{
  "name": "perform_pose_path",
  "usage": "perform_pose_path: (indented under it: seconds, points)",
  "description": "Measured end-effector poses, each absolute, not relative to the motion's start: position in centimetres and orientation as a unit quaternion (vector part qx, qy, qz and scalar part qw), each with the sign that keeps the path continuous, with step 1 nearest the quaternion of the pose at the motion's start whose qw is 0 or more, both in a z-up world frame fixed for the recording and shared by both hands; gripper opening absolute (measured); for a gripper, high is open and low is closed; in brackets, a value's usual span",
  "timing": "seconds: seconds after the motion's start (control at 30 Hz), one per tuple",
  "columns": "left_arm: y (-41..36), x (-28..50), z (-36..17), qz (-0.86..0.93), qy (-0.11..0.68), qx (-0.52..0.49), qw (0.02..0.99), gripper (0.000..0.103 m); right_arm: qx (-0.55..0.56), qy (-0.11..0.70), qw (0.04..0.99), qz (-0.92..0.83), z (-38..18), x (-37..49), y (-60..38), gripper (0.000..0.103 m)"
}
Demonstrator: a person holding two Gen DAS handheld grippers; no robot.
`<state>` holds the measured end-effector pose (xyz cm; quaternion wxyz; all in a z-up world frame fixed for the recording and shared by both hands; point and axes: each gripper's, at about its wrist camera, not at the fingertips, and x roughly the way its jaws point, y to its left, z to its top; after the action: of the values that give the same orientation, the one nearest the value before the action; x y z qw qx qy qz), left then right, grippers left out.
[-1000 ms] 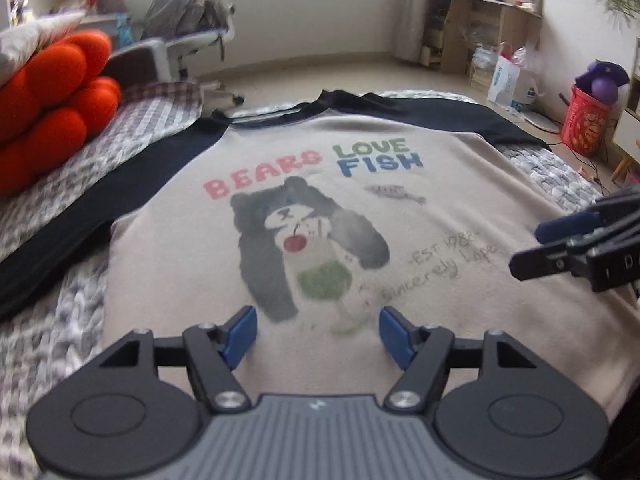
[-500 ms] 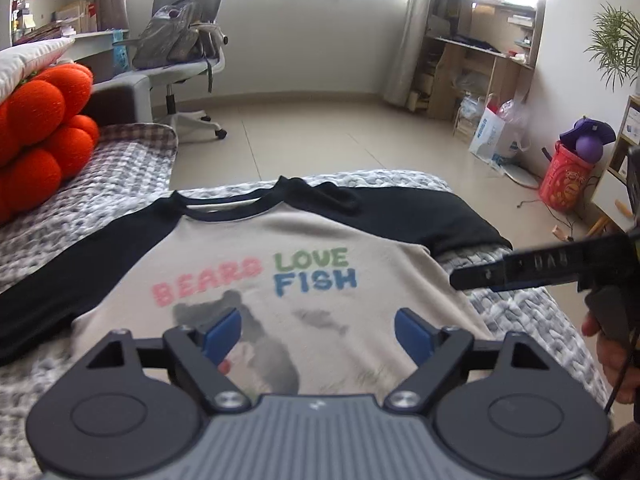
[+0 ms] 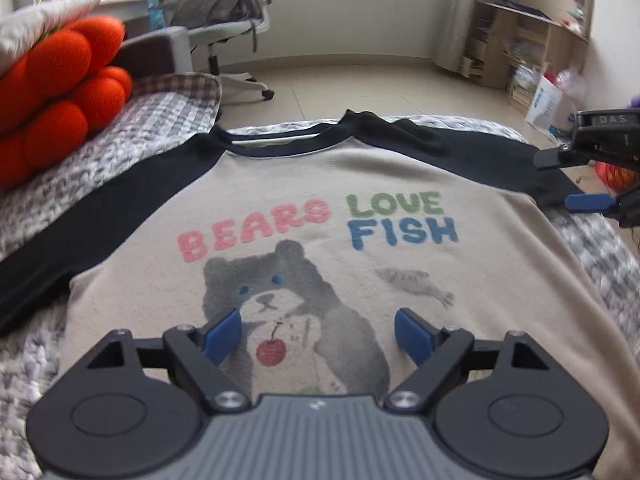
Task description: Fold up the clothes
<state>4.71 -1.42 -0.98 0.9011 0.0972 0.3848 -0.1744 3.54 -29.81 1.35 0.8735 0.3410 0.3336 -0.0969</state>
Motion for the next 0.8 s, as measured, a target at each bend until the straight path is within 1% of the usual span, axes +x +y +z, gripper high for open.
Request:
perform_pose_path:
  seconds: [0.17, 0.43, 0.63, 0.8]
  points:
    - [-1.3, 4.7, -1.0, -0.166, 0.385, 0.095, 0.903, 0.085, 0.363, 0.303, 0.870, -0.137, 1.8, 3.5, -32.3, 0.070]
    - [-1.1, 4.6, -0.8, -0.158, 0.383, 0.093, 0.905, 0.085, 0.416, 0.292, 0.840, -0.188, 0.6, 0.8, -37.8, 0.070]
    - [-1.6, 4.7, -0.8, -0.151, 0.386, 0.088, 0.906, 0.085, 0.489, 0.279, 0.799, -0.212, -1.3, -0.2, -41.0, 0.070]
    - [-2.5, 4.6, -0.6, -0.155, 0.385, 0.084, 0.906, 0.085, 0.480, 0.276, 0.800, -0.231, -1.5, -0.3, -41.9, 0.070]
